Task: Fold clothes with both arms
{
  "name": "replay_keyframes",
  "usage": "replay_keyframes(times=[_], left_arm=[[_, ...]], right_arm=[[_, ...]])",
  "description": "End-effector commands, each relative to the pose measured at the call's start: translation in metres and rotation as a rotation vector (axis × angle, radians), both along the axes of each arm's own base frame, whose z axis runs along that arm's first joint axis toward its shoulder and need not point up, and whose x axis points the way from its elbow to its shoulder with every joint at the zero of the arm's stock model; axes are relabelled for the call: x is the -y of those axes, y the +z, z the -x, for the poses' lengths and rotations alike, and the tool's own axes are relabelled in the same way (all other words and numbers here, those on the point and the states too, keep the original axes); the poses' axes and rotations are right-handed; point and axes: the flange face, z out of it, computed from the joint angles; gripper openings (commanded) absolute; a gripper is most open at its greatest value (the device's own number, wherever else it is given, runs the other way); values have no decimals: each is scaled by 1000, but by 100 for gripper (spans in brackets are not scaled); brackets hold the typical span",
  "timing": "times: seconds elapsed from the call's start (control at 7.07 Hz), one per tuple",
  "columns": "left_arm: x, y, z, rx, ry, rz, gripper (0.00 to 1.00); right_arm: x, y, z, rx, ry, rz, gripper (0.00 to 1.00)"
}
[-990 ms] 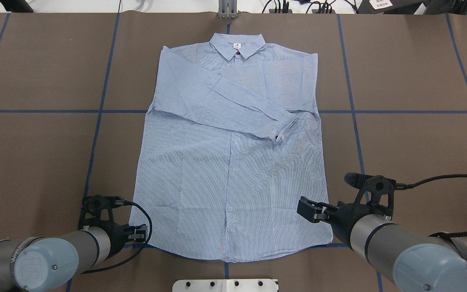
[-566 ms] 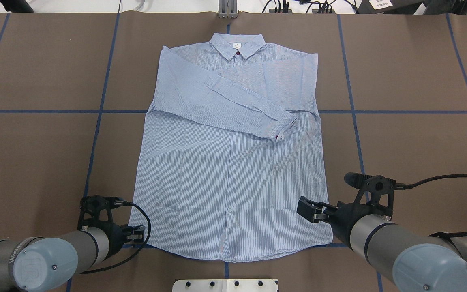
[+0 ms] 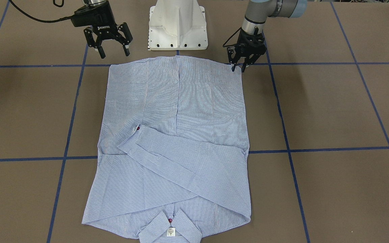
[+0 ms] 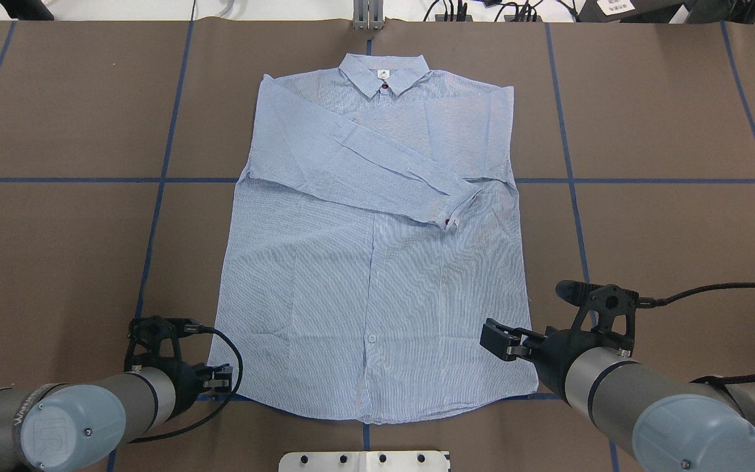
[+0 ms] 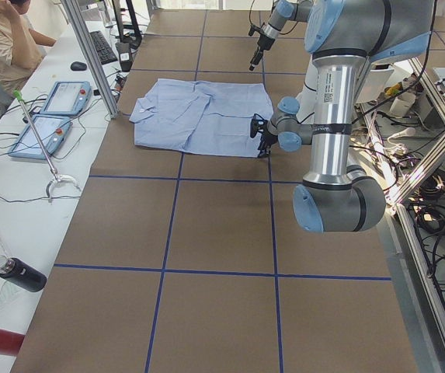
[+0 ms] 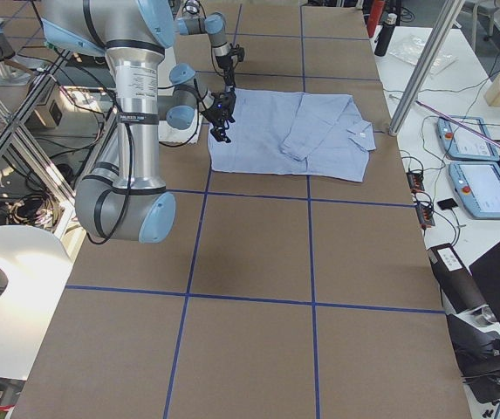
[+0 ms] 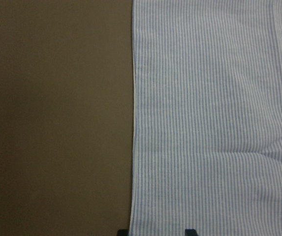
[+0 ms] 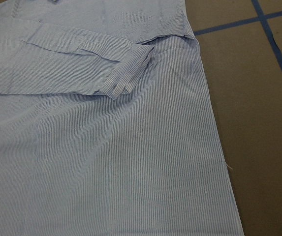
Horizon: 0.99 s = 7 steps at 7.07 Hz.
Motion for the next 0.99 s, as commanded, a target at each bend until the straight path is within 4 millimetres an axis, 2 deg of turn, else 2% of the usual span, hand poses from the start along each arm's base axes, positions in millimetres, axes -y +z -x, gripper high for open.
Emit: replay_keyframes(times=[0.0, 0.85], left_arm=[[-1, 1, -1, 1, 1, 1, 48], [-2, 3, -1, 13, 3, 4, 48]], right_arm=[[0, 0, 0, -1, 0, 0, 100], [0, 2, 0, -5, 1, 2, 100]])
